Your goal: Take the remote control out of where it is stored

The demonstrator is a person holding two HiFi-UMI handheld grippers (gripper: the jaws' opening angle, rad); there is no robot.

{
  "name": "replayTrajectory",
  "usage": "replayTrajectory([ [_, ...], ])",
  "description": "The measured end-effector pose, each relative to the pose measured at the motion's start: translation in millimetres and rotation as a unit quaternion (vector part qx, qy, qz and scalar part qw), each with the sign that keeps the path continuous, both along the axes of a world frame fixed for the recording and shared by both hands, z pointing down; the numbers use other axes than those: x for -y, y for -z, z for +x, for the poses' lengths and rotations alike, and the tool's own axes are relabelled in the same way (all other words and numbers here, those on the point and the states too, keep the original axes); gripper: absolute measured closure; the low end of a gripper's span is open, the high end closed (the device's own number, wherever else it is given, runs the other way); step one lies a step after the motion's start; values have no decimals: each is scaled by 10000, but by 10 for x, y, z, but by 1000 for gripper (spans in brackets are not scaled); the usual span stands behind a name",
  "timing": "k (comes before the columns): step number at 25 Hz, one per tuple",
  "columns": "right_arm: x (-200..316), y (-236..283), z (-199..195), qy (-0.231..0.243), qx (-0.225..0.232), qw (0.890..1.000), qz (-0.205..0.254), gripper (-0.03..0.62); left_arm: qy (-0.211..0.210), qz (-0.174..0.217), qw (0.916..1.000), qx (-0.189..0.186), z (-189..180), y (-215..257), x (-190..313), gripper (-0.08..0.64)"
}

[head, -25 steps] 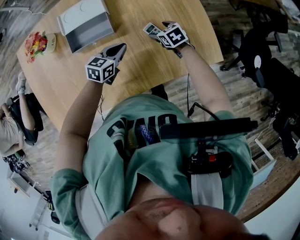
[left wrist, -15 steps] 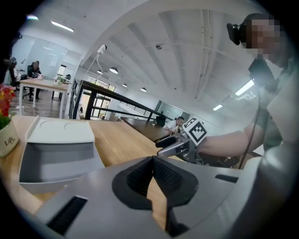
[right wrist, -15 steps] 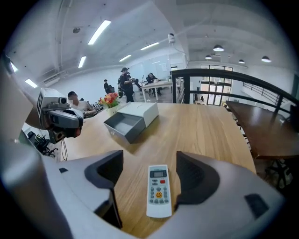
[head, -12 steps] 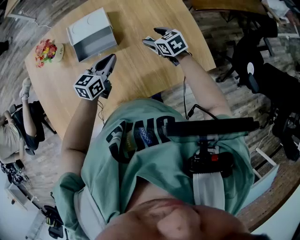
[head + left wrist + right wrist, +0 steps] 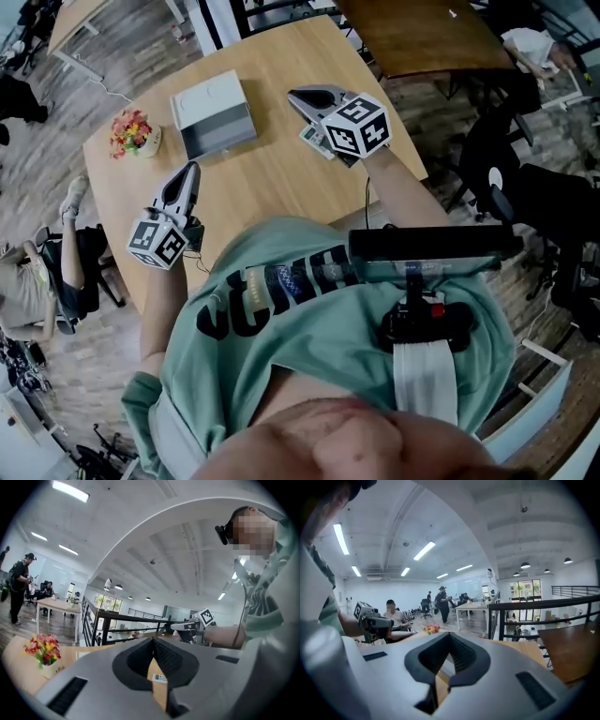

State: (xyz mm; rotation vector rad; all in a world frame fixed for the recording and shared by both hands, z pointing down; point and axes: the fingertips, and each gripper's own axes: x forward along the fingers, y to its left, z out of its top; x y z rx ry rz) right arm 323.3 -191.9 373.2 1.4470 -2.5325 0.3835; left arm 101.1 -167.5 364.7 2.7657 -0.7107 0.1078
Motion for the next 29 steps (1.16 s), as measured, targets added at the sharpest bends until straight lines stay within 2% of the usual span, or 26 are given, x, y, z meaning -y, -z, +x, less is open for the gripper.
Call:
replayTrajectory([
  [3, -89, 381, -257, 206, 262, 9986, 407, 588, 211, 345, 9992, -45, -318, 297, -103, 555],
  [7, -230, 602, -551, 536, 189, 9966, 603, 588, 577, 653, 9962, -53, -699, 517, -263, 555],
  [12, -243, 642, -773, 737, 40, 9953, 635, 589, 901, 559, 9941, -237, -982, 466, -297, 555],
  [17, -317, 546, -817, 878, -6, 9942, 619, 589, 823, 422, 9953, -278, -867, 319, -374, 555],
  [29, -373, 683, -702, 845, -83, 9943, 645, 589, 643, 456, 9967, -190, -713, 502, -383, 555],
])
